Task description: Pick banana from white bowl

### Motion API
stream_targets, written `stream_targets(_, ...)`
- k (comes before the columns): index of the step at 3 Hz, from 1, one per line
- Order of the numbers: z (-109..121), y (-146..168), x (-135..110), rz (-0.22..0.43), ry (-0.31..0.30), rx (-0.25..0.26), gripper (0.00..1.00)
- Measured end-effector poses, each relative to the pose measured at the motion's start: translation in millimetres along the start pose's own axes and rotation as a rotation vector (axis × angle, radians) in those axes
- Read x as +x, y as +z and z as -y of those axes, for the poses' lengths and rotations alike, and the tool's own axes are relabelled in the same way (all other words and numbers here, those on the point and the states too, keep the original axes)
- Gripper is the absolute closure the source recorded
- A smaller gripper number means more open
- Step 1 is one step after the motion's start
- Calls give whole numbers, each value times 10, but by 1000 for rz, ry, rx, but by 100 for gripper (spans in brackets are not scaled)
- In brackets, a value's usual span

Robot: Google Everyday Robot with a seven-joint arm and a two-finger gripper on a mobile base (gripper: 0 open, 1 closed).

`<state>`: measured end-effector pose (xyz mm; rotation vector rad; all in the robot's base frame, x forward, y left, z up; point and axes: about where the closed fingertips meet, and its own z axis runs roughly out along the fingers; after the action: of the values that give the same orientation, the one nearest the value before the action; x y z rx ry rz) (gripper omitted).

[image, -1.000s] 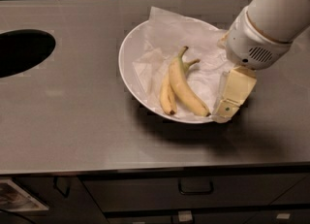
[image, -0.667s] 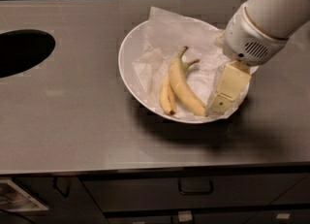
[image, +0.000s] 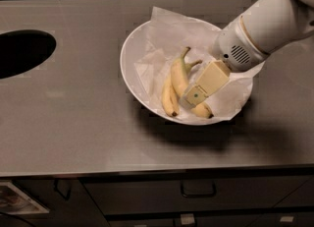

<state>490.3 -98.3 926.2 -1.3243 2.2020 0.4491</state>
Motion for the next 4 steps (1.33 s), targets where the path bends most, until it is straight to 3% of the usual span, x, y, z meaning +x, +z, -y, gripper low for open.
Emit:
stream_targets(1, -38, 94, -50, -17, 4, -3, 0)
stream_targets(2, -49, 165, -75, -37, 46, 34, 0)
stream_targets(3, -50, 170, -96, -45, 81, 121, 0)
stream_targets(4, -1, 58, -157, -38, 89, 250, 0)
